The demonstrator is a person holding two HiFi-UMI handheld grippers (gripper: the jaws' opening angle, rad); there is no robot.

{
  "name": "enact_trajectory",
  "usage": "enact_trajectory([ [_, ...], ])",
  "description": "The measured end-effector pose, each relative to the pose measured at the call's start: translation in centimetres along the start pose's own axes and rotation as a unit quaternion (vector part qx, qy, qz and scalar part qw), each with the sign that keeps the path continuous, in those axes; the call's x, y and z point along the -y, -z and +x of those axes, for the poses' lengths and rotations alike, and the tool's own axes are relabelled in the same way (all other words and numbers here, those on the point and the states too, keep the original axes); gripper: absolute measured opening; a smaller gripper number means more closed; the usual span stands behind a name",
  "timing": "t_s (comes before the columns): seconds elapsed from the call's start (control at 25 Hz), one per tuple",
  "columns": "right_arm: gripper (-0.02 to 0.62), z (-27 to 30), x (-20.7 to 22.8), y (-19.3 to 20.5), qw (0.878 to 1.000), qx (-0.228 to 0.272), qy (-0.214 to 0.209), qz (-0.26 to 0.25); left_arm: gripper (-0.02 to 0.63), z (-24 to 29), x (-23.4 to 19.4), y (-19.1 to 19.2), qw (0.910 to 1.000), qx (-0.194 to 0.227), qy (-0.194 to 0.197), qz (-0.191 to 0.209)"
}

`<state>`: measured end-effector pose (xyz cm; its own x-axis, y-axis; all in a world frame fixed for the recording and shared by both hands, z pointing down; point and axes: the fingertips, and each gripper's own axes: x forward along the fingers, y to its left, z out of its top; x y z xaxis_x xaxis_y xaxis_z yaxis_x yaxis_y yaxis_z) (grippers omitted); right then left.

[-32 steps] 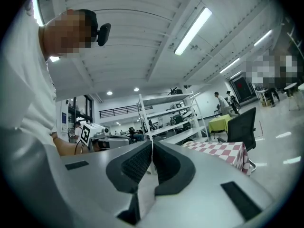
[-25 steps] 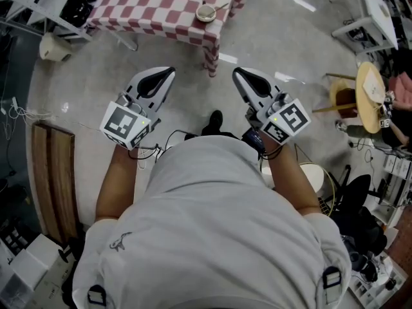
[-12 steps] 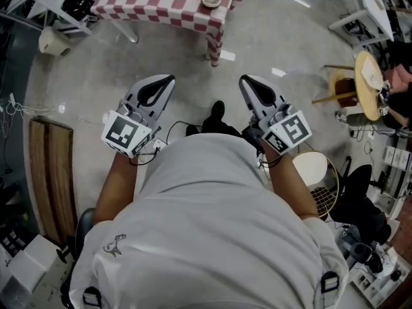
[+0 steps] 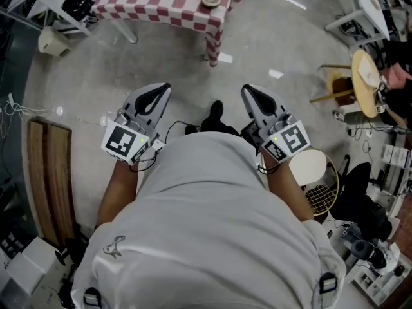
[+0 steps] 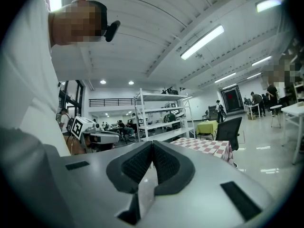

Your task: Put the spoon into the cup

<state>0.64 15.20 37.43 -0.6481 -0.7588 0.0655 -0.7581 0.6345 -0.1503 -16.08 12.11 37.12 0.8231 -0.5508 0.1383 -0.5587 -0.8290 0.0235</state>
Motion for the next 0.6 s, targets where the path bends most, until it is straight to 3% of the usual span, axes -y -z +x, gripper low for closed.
enact_trajectory([
  [0.6,0.033,-0.15,-0.12,-0.33,1.000,0.003,-0.001,0.004,0.014,-0.18,0.24,-0.03,1.0000,0.007,0.002,-0.005],
])
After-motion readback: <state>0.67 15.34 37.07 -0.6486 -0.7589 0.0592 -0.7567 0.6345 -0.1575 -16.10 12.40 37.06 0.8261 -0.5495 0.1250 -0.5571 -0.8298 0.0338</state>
